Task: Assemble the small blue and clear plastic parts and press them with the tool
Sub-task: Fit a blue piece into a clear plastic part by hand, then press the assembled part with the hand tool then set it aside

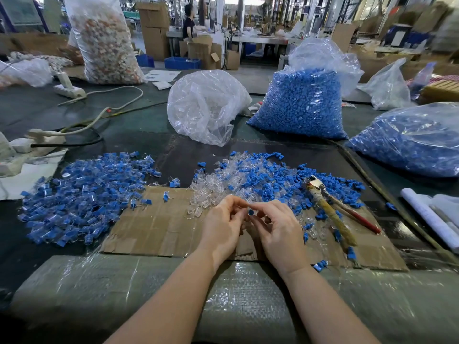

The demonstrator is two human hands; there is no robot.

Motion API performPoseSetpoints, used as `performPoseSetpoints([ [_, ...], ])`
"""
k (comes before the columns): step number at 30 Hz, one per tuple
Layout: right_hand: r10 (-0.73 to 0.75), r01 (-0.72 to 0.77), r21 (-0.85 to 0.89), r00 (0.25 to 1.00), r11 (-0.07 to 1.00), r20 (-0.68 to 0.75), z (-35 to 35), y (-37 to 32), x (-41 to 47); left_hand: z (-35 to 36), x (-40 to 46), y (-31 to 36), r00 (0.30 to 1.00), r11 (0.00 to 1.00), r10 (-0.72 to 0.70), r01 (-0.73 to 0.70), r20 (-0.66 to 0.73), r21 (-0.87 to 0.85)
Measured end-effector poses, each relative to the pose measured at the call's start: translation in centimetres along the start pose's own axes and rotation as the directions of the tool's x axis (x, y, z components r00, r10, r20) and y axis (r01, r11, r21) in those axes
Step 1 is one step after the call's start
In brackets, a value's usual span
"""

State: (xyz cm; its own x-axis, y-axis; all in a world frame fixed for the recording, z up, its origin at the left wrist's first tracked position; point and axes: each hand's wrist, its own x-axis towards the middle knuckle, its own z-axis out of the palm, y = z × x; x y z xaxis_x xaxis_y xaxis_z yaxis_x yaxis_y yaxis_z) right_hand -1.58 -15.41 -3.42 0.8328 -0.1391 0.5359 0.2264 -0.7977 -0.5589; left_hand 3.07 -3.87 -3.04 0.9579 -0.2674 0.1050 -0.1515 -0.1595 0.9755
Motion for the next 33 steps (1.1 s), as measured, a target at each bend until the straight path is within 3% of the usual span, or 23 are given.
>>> performPoseSetpoints([
  [15, -0.011, 0.011, 0.019, 1.000, 1.000, -0.027, -0.3, 0.0, 0.3, 0.0, 0.3, -0.2, 1.000, 0.997, 0.022, -0.021, -0.010, 0.077],
  [20, 0.141, -0.169, -0.172, 0.976, 0.970, -0.164, -3.1, 1.0, 2.0, 0.0, 0.5, -0.5, 1.000, 1.000, -0.022, 0.022, -0.018, 0.016],
  [22, 0.325, -0.373, -0.334, 0.926, 0.866, -0.193, -5.3, 2.4, 3.2, -0.1, 0.5, -0.4, 1.000, 1.000, -0.028, 0.028, -0.005, -0.010],
  [23, 0.456, -0.479, -0.443, 0.874, 0.758, -0.165, -6.4, 3.2, 3.8, -0.1, 0.5, -0.3, 0.999, 0.999, -0.032, 0.032, 0.000, -0.039],
  [25, 0.710, -0.583, -0.618, 0.702, 0.527, -0.057, -8.2, 4.5, 4.6, -0.1, 0.6, -0.1, 0.999, 0.997, -0.042, 0.042, 0.007, -0.070],
  [27, 0.833, -0.603, -0.673, 0.552, 0.429, 0.036, -9.0, 5.6, 4.9, 0.0, 0.7, 0.0, 0.998, 0.995, -0.059, 0.060, 0.011, -0.082],
  [29, 0.849, -0.592, -0.687, 0.524, 0.421, 0.069, -9.2, 6.3, 5.0, 0.1, 0.9, 0.1, 0.997, 0.992, -0.078, 0.078, 0.007, -0.098],
  [33, 0.820, -0.569, -0.690, 0.570, 0.446, 0.060, -9.1, 6.5, 5.1, 0.0, 1.1, 0.5, 0.991, 0.978, -0.133, 0.131, -0.001, -0.160],
])
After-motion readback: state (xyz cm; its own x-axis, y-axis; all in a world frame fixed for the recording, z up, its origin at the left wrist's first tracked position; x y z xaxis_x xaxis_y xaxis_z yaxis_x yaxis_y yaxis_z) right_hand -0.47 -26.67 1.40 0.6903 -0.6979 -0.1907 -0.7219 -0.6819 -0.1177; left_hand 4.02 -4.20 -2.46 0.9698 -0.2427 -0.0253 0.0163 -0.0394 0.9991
